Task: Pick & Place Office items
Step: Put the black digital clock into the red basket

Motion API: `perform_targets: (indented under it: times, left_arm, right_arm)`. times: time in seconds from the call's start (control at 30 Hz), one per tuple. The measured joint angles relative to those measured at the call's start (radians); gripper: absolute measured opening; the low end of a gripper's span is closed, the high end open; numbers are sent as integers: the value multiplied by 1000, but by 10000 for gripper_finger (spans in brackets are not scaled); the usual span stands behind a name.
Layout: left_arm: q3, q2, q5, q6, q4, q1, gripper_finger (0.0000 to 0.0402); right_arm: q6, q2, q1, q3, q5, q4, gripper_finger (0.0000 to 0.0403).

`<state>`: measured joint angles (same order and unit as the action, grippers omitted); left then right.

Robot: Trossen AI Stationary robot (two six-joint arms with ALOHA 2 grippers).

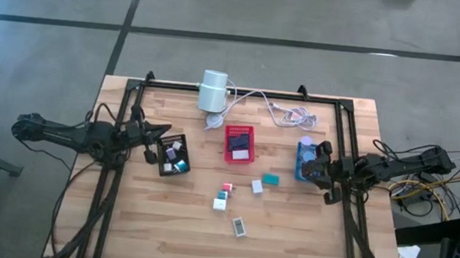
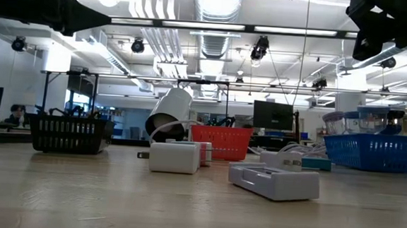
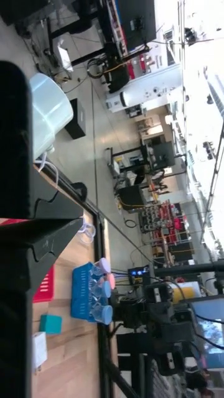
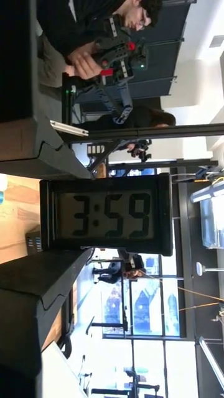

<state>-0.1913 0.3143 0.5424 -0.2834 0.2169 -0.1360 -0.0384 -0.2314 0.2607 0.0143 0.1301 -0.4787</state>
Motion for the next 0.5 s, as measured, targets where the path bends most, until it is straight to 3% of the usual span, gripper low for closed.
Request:
perform_targets:
  times: [0.13, 0.33, 0.5]
  left_arm:
    - [0, 1, 0, -2, -1, 0, 0]
    - [0, 2, -3, 2, -1, 0, 0]
    - [0, 3, -3, 2, -1, 0, 0]
  right_arm:
    - [16, -9, 0, 0, 14, 1, 148]
    - [-3, -45, 0, 26, 139, 9, 148]
    - [-57, -143, 1, 153, 219, 143, 148]
